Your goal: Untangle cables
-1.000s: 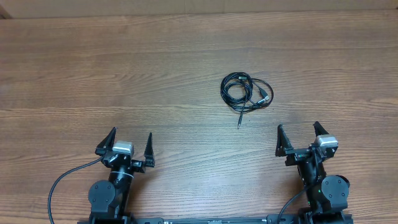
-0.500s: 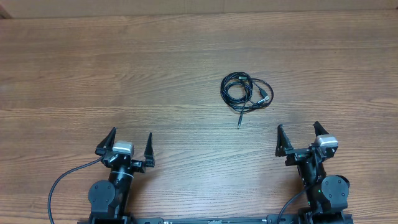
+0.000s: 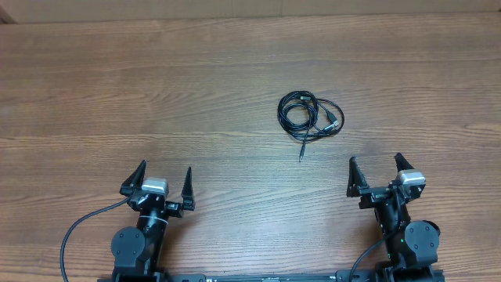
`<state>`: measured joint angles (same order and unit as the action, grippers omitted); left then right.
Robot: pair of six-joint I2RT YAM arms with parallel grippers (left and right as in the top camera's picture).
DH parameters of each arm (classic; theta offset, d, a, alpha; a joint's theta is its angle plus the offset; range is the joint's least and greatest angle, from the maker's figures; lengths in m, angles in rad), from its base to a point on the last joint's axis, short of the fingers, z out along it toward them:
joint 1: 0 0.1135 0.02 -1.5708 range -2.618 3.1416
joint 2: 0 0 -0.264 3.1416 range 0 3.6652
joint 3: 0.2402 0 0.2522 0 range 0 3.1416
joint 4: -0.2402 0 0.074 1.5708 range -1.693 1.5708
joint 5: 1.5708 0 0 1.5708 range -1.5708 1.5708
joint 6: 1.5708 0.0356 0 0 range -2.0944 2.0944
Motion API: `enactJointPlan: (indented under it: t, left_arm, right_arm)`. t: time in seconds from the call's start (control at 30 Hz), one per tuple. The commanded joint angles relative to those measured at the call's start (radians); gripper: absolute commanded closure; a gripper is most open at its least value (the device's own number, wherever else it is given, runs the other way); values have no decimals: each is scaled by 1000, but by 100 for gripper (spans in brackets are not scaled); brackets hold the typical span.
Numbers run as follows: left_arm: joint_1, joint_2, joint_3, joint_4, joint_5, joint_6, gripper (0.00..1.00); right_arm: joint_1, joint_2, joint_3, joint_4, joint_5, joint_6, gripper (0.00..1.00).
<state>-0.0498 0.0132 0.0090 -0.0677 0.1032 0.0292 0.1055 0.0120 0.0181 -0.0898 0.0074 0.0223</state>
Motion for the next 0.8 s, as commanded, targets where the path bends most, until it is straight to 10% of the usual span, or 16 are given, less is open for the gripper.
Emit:
enactJointPlan:
  t: [0.0,0.77]
  left_arm:
    - [6,-9,-4,-3,-6,1,0]
    - [6,-9,-3,-3,-24,-1,1]
  right_arm:
    - [-3,-9,-10,6,10,-5,0]
    - [-3,-9,-10,6,10,-5,0]
